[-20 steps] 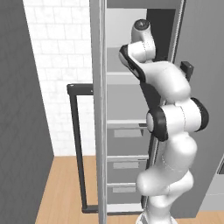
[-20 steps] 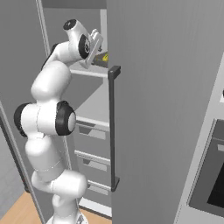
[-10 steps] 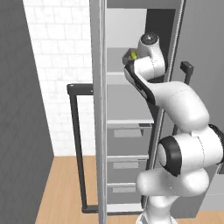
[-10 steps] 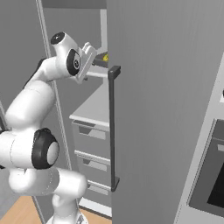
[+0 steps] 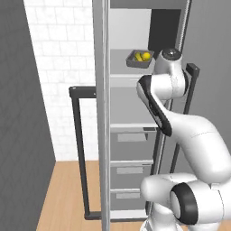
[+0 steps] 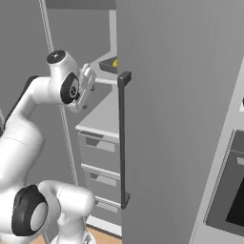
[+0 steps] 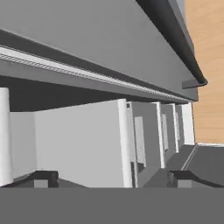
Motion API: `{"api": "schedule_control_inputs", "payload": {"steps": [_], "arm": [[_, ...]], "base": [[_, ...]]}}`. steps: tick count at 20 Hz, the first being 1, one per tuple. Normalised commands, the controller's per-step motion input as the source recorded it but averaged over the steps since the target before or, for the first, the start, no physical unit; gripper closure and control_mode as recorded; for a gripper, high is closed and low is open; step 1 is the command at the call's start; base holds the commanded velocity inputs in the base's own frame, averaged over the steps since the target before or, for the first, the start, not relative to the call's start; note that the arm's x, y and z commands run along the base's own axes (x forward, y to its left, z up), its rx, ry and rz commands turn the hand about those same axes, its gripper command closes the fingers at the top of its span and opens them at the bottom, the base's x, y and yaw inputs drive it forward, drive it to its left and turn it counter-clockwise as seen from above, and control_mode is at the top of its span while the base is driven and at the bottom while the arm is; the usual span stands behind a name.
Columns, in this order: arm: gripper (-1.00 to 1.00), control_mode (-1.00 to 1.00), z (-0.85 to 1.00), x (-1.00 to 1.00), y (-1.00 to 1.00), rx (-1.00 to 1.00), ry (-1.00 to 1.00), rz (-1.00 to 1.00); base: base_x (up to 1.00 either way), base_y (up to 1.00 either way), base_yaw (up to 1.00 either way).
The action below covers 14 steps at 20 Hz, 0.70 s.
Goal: Take the meat container that has the shrimp and place it on the second highest rack of the freezer. Then take the vegetable container that has the lemon and cucumber and place it on the highest rack of the freezer.
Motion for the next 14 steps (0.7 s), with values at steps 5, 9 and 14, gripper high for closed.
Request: {"api": "schedule_control_inputs", "payload": {"steps": [5, 9, 14], "arm": [[-1.00, -1.00, -0.48, -0.91, 0.00, 0.00, 0.17, 0.38], [-1.00, -1.00, -0.52, -0.84, 0.03, 0.00, 0.17, 0.43], [-1.00, -1.00, -0.51, -0.81, 0.22, -0.12, 0.11, 0.26]], "base": [[0.00, 0.00, 0.00], [0.00, 0.00, 0.00], [0.00, 0.00, 0.00]]}}
